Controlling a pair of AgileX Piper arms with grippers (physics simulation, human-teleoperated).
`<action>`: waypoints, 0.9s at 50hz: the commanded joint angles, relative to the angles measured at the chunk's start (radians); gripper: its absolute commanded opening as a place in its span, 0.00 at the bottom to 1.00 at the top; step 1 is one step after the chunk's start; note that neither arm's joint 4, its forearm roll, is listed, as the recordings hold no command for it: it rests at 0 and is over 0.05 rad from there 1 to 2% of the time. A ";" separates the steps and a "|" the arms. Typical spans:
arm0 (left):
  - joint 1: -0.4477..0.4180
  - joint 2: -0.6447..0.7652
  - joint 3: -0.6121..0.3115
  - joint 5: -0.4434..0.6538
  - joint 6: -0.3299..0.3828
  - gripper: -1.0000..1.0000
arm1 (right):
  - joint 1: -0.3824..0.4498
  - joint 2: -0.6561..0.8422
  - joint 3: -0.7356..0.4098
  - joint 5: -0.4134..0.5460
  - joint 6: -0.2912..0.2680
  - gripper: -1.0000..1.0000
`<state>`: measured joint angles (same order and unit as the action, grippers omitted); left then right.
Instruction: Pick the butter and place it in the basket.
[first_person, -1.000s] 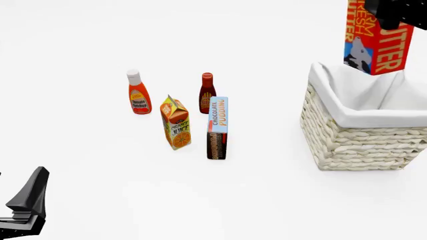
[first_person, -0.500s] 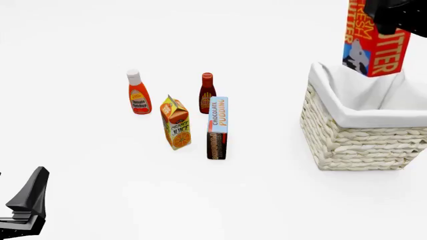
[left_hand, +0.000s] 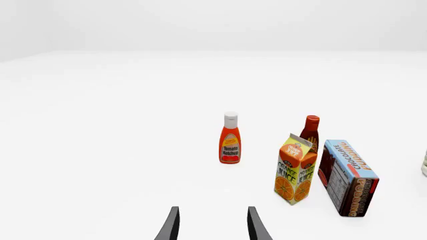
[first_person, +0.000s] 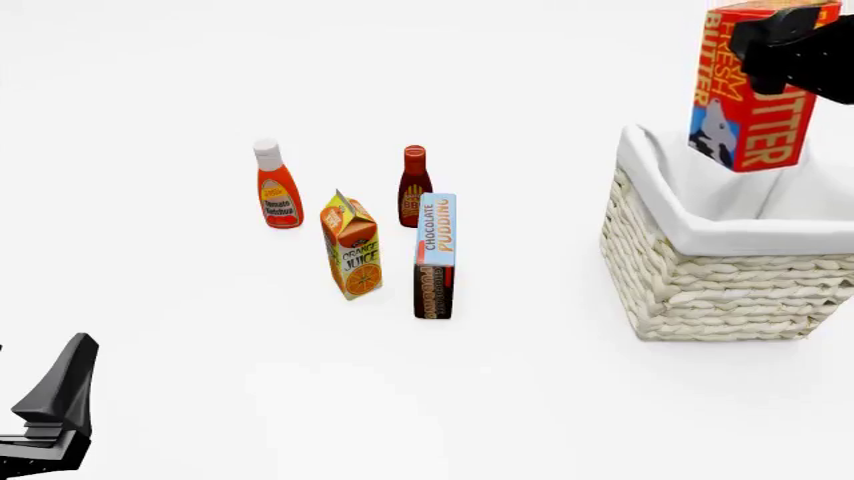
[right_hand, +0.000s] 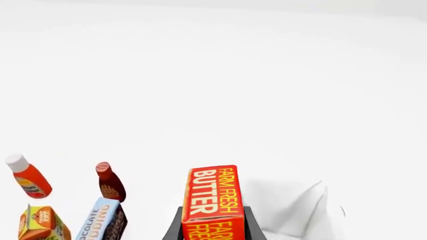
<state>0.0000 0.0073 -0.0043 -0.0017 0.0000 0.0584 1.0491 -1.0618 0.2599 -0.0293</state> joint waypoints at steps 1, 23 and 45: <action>0.000 0.000 0.000 0.000 0.000 1.00 | -0.014 0.002 0.007 -0.031 0.028 0.00; 0.000 0.000 0.000 0.000 0.000 1.00 | -0.048 -0.004 0.039 -0.075 0.040 0.00; 0.000 0.000 0.000 0.000 0.000 1.00 | -0.055 0.008 0.073 -0.136 0.055 0.00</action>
<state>0.0000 0.0073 -0.0043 -0.0017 0.0000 0.0064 1.0616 -0.9896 0.1551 -0.0006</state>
